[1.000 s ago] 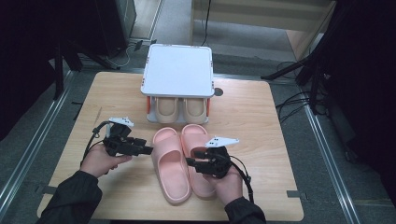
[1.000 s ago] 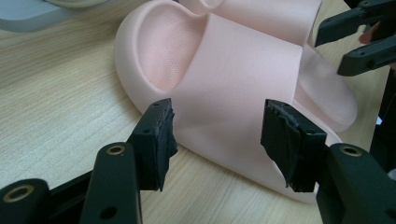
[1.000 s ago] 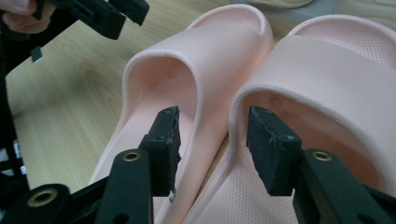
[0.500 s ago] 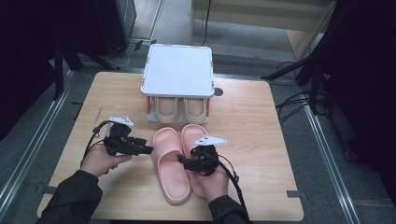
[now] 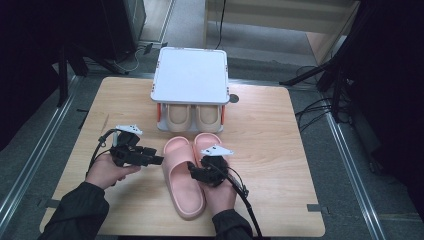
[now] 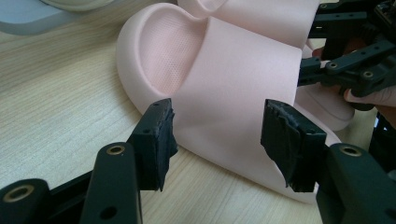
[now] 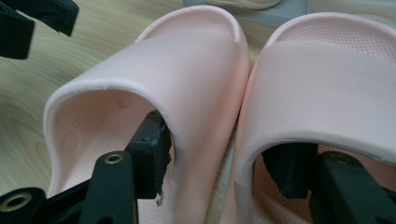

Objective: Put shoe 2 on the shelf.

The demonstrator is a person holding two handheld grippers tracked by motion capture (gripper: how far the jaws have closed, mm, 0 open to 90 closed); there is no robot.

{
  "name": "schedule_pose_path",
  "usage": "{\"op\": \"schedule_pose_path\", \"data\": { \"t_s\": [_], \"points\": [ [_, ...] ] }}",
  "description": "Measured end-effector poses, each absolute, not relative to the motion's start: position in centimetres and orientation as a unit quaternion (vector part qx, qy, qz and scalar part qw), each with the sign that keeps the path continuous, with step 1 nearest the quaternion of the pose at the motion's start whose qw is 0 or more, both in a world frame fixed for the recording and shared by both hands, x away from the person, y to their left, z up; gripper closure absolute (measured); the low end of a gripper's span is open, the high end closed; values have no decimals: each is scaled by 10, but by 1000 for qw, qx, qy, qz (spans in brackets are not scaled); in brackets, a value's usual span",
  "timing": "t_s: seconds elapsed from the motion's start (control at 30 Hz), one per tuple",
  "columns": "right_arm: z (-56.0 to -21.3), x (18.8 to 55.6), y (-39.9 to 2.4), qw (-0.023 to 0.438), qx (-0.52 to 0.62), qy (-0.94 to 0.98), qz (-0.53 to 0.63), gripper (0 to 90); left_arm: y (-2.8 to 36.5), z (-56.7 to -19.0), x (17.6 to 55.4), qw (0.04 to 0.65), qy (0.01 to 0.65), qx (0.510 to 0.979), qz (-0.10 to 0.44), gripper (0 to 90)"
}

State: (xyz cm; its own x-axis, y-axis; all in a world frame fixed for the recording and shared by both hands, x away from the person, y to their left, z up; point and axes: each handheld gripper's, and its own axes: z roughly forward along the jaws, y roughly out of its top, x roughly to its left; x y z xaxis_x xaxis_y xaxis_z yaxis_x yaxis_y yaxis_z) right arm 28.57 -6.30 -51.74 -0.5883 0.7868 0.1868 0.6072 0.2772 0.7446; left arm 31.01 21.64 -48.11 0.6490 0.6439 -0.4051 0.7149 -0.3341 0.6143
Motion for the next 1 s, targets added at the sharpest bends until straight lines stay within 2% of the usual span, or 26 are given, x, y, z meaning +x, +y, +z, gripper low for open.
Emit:
{"op": "schedule_pose_path", "data": {
  "t_s": [0.27,0.37,0.67,1.0],
  "points": [
    [-517,287,-63,115,454,789,398,583,219,-481,310,400,419,814,-43,432],
    [-516,288,-67,111,454,790,396,695,222,-480,310,405,422,810,-41,432],
    [-513,289,-74,89,444,796,401,747,227,-480,311,408,426,807,-38,428],
    [-502,291,-91,29,368,828,421,771,238,-477,311,414,434,799,-34,417]
  ]
}}
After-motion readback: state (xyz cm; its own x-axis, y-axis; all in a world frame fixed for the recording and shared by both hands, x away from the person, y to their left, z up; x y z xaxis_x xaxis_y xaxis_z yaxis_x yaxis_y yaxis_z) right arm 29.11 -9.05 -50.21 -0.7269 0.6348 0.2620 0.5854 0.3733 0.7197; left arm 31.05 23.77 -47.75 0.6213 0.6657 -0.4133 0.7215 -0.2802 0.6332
